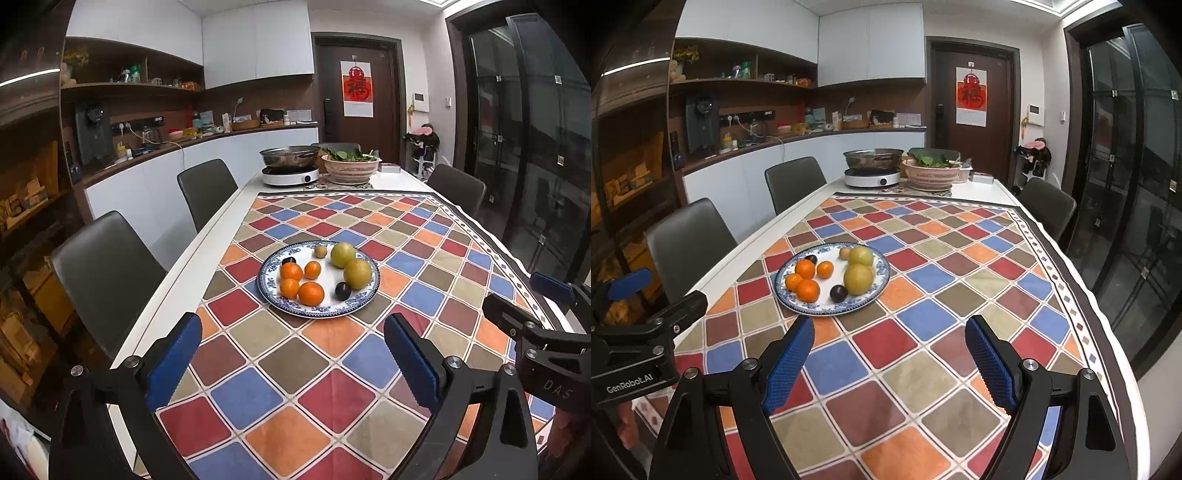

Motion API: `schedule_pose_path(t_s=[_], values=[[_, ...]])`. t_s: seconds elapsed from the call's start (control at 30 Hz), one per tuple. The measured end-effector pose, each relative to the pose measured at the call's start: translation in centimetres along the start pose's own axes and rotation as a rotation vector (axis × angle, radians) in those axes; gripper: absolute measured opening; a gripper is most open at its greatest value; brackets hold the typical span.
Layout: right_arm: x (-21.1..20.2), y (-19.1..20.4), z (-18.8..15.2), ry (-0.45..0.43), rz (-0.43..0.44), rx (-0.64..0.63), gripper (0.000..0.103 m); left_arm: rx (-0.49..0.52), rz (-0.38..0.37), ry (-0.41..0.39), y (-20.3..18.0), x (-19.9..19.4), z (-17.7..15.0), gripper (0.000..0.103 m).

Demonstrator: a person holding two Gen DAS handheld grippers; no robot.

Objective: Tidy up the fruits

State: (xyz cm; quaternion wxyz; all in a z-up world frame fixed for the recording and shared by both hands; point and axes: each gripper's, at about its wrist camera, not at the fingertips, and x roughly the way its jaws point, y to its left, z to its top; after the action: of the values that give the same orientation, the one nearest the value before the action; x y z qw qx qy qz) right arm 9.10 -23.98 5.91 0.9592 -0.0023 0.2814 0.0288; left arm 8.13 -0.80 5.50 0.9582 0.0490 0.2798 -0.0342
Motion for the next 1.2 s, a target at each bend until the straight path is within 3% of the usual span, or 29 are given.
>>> schedule_pose_path(t_s=[1.2], values=[[-2.1, 0.7, -1.2, -0.023, 0.004, -0.007, 0.084, -0.016, -0.008, -0.007, 0.3, -1.8, -1.3, 0.102]])
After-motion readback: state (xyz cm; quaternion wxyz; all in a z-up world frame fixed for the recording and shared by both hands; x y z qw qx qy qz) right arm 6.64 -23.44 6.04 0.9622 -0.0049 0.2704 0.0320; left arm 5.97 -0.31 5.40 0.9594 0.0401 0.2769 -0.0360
